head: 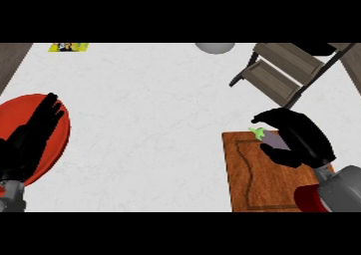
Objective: Pick the eggplant from the cutting board and place it in the tiered basket
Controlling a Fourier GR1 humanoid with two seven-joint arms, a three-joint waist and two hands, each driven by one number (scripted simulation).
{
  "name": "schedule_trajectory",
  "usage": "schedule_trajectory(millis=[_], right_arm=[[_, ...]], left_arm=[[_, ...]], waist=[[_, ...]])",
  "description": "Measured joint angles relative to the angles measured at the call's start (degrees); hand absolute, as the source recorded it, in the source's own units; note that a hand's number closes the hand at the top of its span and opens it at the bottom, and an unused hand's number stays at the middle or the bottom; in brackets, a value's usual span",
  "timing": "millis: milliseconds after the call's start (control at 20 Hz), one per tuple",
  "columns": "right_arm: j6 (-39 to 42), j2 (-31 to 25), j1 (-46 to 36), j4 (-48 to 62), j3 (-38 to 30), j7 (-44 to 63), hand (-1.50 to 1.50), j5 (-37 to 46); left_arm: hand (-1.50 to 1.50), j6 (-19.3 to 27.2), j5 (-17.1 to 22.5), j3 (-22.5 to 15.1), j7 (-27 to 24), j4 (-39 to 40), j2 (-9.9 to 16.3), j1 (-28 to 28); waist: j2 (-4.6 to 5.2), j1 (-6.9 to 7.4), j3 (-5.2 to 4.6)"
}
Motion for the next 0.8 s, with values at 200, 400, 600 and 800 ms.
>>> schedule_trajectory(millis=[200,400,600,800], right_arm=[[-3.7,1.2,-1.1,2.6,7.5,7.6,-1.5,17.5],[1.7,3.2,-4.3,3.9,14.6,17.6,-1.5,33.1],[13.4,5.6,-7.2,6.4,20.8,26.9,-1.5,45.3],[29.3,11.0,-6.8,10.3,25.1,36.0,-1.5,51.5]], left_arm=[[0.0,-0.9,0.4,-1.7,0.2,0.4,-1.7,-0.4],[0.0,-1.1,0.4,-2.7,0.5,0.5,-2.7,-0.6],[0.0,-1.3,0.2,-3.1,0.6,0.8,-3.0,-0.7],[0.0,-1.5,0.5,-2.9,0.9,1.0,-2.9,-1.2]], waist=[[-0.02,0.29,0.33],[-0.44,0.67,0.35],[-0.66,0.86,0.27],[-0.64,0.63,0.21]])
